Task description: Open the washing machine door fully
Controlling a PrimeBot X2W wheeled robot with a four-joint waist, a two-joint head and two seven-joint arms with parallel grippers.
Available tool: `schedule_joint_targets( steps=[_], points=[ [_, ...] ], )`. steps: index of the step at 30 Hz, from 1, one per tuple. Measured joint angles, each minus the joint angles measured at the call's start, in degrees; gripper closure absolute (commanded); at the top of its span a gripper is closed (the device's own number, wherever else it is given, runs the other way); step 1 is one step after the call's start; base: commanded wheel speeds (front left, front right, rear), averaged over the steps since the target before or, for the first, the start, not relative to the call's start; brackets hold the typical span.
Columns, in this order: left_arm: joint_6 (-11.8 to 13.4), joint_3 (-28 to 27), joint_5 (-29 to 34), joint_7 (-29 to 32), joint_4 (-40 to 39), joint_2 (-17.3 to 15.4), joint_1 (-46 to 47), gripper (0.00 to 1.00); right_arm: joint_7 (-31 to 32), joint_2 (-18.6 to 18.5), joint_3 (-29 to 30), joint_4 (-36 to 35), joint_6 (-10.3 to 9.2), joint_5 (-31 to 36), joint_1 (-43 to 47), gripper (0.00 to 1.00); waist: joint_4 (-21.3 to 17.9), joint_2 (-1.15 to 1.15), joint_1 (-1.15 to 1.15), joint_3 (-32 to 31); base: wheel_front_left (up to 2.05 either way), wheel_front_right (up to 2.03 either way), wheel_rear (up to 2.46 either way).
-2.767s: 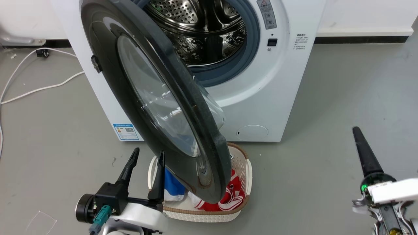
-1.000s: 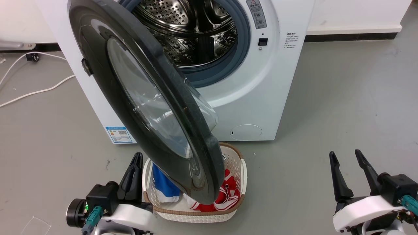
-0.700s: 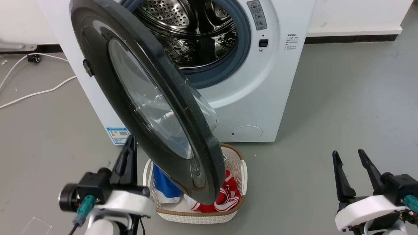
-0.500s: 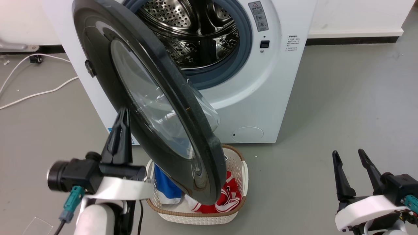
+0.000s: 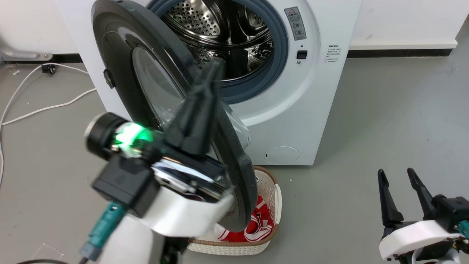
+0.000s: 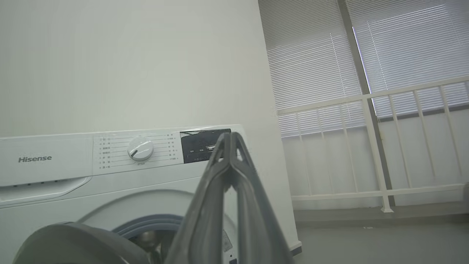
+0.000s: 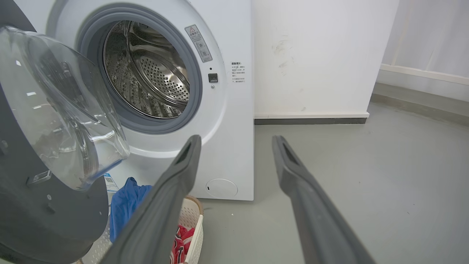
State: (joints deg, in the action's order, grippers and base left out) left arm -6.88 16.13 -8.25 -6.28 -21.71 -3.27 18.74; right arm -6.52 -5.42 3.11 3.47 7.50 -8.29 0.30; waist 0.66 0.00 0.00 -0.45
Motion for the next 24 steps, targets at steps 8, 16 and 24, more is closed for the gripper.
schedule_joint_targets(
  steps=[8, 16, 24],
  points=[
    [-0.4, 13.8, -5.3, 5.9, 0.0, 0.2, 0.1, 1.0, 0.7, 0.5, 0.5, -1.1, 0.0, 0.3, 0.9, 0.0, -0.2, 0.0, 0.0, 0.1, 0.0, 0.0, 0.0],
    [-0.4, 22.0, -8.7, 10.7, 8.7, 0.0, -7.8, 1.0, 1.3, 1.0, 0.4, -1.7, 0.0, 0.3, 0.9, 0.0, -0.8, 0.0, 0.0, 0.9, 0.0, 0.0, 0.0],
    [1.4, 22.6, -9.7, 8.5, 19.7, -0.3, -11.9, 1.0, 1.5, 1.3, 0.0, -1.5, 0.0, 0.3, 0.7, 0.0, -2.1, 0.0, 0.0, 1.8, 0.0, 0.0, 0.0]
  ],
)
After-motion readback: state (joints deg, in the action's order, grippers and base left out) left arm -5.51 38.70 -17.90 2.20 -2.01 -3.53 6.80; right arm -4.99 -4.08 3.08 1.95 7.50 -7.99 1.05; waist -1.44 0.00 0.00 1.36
